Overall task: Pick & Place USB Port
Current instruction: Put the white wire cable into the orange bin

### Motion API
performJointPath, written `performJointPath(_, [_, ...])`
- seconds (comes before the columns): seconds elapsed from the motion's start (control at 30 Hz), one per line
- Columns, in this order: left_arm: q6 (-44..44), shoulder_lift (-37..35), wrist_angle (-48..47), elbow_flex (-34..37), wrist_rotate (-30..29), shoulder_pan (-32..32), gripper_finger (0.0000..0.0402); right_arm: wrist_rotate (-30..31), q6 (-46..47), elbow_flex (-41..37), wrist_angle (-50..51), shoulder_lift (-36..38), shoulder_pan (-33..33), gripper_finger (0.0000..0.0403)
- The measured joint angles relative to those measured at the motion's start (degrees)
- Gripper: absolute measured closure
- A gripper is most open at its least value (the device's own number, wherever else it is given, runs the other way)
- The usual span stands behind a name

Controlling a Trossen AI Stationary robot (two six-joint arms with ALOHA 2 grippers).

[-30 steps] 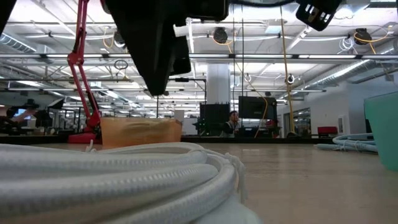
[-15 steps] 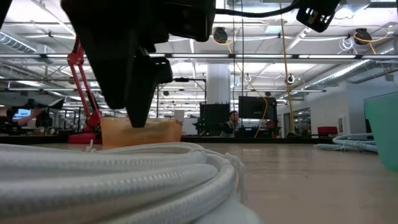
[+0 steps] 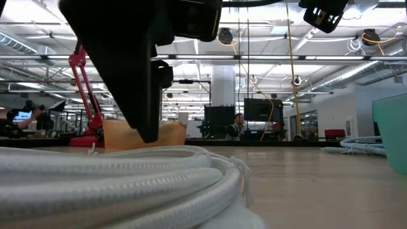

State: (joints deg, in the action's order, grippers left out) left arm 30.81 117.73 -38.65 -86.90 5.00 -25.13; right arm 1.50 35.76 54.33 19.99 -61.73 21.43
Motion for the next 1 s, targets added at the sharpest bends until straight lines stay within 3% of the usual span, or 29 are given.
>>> performJointPath(0.33, [4.80,4.56,3.57,0.09,2.94,-0.71,0.0179,-1.70,-0.36,0.00,0.23,0.02,0.02,0.0234])
performJointPath(0.47, [10.49,5.45,2.69,0.00,2.68,-0.64,0.0186,-2.38,-0.37,0.01,0.53,0.02,0.48,0.0234])
performJointPath(0.53, [13.62,5.51,0.97,-0.04,2.91,-0.02,0.0218,-3.30,-0.38,0.00,0.86,0.02,0.57,0.0234])
performJointPath(0.67, [15.95,4.69,-2.23,0.10,5.95,1.85,0.0357,-3.89,-0.92,0.00,2.08,0.02,0.59,0.0234])
performJointPath(0.7, [16.77,4.44,-2.61,0.07,6.28,2.43,0.0373,-4.49,-1.24,0.01,2.14,0.02,0.57,0.0234])
performJointPath(0.83, [18.55,1.24,-7.08,0.50,4.92,4.84,0.0377,-6.31,-2.30,0.00,3.50,0.24,0.57,0.0234])
performJointPath(1.0, [20.39,-8.39,-15.64,0.35,-1.80,9.10,0.0377,-6.73,-4.16,0.00,7.40,2.66,0.44,0.0234])
